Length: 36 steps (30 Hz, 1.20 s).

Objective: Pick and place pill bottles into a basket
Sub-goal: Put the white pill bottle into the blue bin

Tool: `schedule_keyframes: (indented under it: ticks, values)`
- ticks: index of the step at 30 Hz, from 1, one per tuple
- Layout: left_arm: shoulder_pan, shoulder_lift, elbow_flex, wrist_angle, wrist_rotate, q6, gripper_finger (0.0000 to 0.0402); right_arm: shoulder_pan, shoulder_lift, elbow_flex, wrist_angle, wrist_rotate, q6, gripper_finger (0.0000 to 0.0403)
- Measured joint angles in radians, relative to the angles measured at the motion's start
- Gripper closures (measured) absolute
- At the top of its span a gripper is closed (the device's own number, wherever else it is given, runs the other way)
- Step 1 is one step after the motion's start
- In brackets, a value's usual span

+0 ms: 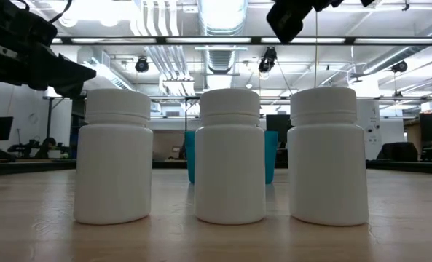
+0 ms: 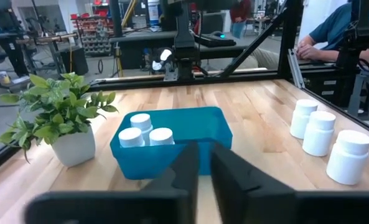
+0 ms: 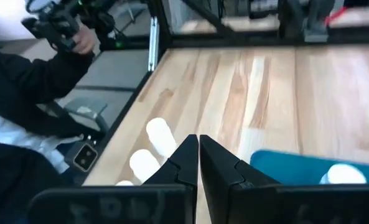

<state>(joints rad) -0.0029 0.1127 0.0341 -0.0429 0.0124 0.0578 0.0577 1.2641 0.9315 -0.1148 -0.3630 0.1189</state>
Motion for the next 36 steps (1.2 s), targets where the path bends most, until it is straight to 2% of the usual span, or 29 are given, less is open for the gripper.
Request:
schedule_keyframes:
  ticks: [2,10,19,28,36]
  values:
    - [0.0,0.003,0.0,-0.001,0.001,0.001,0.0395,0.006,0.029,0.029,-0.039,0.0,0.009,0.0394]
    - [0.001,0.007,0.001,-0.002,0.002,0.001,0.0391,0.093,0.166,0.212,-0.262,0.005,0.004,0.0394]
    - [0.001,0.006,0.001,-0.003,0.002,0.001,0.0391,0.218,0.272,0.37,-0.39,0.127,0.043,0.0367]
    - [0.001,0.006,0.002,-0.005,0.003,0.0,0.0391,0.265,0.373,0.394,-0.467,0.243,0.155,0.0287]
    - [0.001,0.006,0.003,-0.013,0.003,-0.002,0.0391,0.282,0.406,0.455,-0.515,0.256,0.245,0.0186]
